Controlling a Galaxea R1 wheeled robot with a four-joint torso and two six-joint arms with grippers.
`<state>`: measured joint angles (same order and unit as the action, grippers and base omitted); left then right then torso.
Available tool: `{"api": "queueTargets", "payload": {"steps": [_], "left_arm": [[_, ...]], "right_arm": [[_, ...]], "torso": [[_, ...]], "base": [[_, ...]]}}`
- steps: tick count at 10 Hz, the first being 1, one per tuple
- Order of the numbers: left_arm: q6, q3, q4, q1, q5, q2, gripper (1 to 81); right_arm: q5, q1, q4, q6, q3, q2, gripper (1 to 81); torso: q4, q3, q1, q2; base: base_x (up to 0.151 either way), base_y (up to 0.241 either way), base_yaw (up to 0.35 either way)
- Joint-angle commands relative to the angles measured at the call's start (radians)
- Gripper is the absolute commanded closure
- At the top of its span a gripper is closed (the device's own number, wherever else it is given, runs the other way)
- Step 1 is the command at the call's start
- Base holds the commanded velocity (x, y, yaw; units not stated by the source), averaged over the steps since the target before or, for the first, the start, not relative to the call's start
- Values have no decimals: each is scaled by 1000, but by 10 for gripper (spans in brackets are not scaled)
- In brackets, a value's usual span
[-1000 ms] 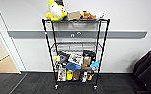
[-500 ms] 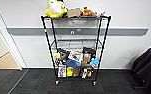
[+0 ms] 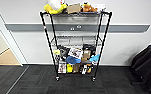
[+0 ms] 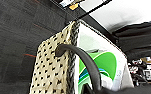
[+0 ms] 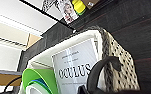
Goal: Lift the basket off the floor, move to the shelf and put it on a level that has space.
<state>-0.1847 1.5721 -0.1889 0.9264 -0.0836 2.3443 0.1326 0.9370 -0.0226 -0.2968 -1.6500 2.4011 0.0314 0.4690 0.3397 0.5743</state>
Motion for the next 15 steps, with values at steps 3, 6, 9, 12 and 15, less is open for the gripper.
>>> {"api": "queueTargets", "payload": {"steps": [3, 6, 9, 12, 15], "left_arm": [[-6, -67, -6, -109, 2, -29, 811], [-6, -66, -6, -110, 2, -31, 811], [-6, -66, -7, -109, 2, -31, 811], [-7, -63, -7, -109, 4, -28, 811], [-6, -63, -7, -103, 4, -25, 811]], "right_arm": [[12, -111, -11, 1, 56, -35, 811], [12, -114, -11, 1, 61, -35, 811], [12, -112, -11, 1, 56, -35, 811], [13, -114, -10, 1, 55, -35, 811], [13, -114, -10, -1, 53, -35, 811]], "torso": [[0, -100, -98, -153], [0, -181, -167, -257], [0, -263, -235, -360], [0, -347, -303, -464], [0, -338, -297, -449]], "base": [[0, 0, 0], [0, 0, 0], [0, 0, 0], [0, 0, 0], [0, 0, 0]]}}
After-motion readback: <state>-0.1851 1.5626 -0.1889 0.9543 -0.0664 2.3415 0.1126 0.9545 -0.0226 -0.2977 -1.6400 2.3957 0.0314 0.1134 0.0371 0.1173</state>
